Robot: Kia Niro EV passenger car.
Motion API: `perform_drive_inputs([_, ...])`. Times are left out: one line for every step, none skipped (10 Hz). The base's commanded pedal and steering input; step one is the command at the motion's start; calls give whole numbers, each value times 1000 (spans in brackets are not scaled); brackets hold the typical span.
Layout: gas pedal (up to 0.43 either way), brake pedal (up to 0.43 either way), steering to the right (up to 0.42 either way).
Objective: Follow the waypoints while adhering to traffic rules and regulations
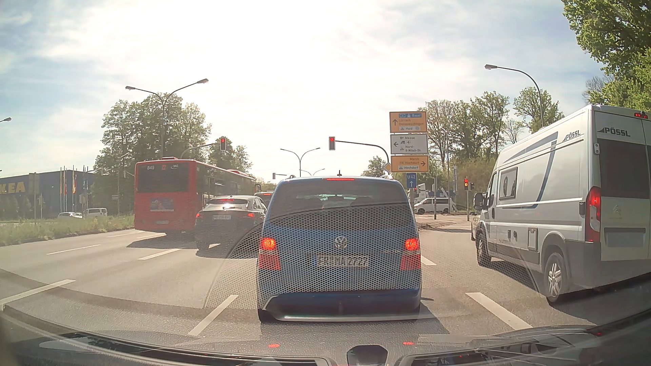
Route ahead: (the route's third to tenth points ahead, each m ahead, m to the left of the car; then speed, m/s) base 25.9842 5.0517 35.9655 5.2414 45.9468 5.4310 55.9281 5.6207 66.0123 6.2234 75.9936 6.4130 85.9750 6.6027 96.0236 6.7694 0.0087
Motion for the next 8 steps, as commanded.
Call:
perform_drive_inputs([0,226,4])
perform_drive_inputs([0,220,4])
perform_drive_inputs([0,226,4])
perform_drive_inputs([0,232,4])
perform_drive_inputs([0,232,4])
perform_drive_inputs([0,226,4])
perform_drive_inputs([0,226,4])
perform_drive_inputs([0,226,4])
